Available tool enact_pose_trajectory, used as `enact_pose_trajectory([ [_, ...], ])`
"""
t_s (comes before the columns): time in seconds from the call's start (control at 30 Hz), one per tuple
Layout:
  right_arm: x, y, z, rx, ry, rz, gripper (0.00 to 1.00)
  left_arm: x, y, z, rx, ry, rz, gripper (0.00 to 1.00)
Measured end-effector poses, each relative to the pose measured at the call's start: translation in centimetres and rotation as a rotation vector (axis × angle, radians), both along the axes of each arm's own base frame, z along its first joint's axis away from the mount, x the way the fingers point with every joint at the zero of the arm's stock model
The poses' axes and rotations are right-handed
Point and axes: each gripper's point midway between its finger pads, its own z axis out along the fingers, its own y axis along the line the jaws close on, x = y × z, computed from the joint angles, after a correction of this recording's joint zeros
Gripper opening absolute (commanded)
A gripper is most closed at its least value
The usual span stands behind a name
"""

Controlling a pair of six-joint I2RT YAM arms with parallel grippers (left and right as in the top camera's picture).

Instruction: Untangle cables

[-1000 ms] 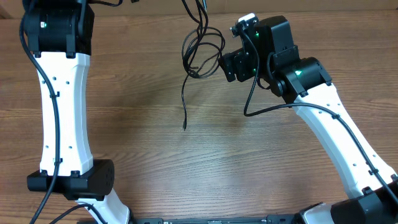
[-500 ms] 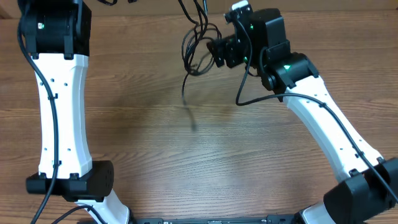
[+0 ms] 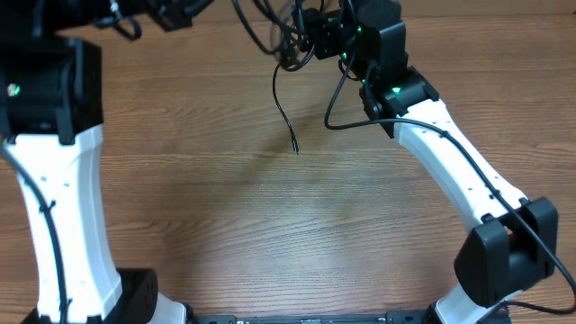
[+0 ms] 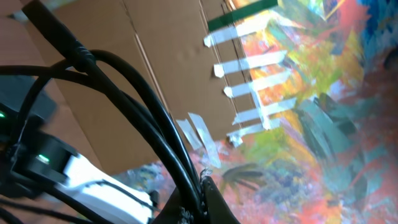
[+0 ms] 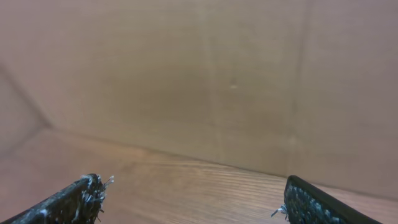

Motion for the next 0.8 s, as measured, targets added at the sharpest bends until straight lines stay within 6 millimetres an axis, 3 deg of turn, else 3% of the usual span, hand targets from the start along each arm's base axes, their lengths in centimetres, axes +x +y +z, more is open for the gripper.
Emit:
enact_pose_trajectory([
  [0.1,0.9,-2.2,-0.5,0.016,0.018,-0.114,0.89,-2.2,0.1,0.9,0.001,-0.02,-0.011,0.04],
  [0.2,1.7,-6.1,-1.4,0.007,0.07,-0.227,0.88,-4.2,0.7,2.0,0.002,-0.059,0.003,0.04],
  [0.33,2.0,-15.5,-3.4,-0.01,0.193,-0.408,0.86,-5.5,3.1,3.2,0.01,-0.126,0.096,0.04],
  [0.4,1.7,-22.2,-4.6,-0.011,0.254,-0.528,0.86,-6.0,4.9,3.8,0.019,-0.161,0.18,0.04],
  [0.5,0.2,-30.5,-6.4,0.015,0.339,-0.659,0.85,-7.2,7.1,4.4,0.047,-0.209,0.29,0.04],
  [0.57,-0.6,-33.5,-6.7,0.046,0.361,-0.686,0.84,-8.3,7.7,4.7,0.071,-0.238,0.329,0.04],
  [0.67,-1.2,-35.3,-7.0,0.101,0.383,-0.652,0.84,-9.7,7.5,4.9,0.093,-0.284,0.341,0.04],
  [0.8,-1.3,-34.7,-7.0,0.151,0.395,-0.569,0.83,-9.9,7.4,5.0,0.118,-0.352,0.339,0.04],
])
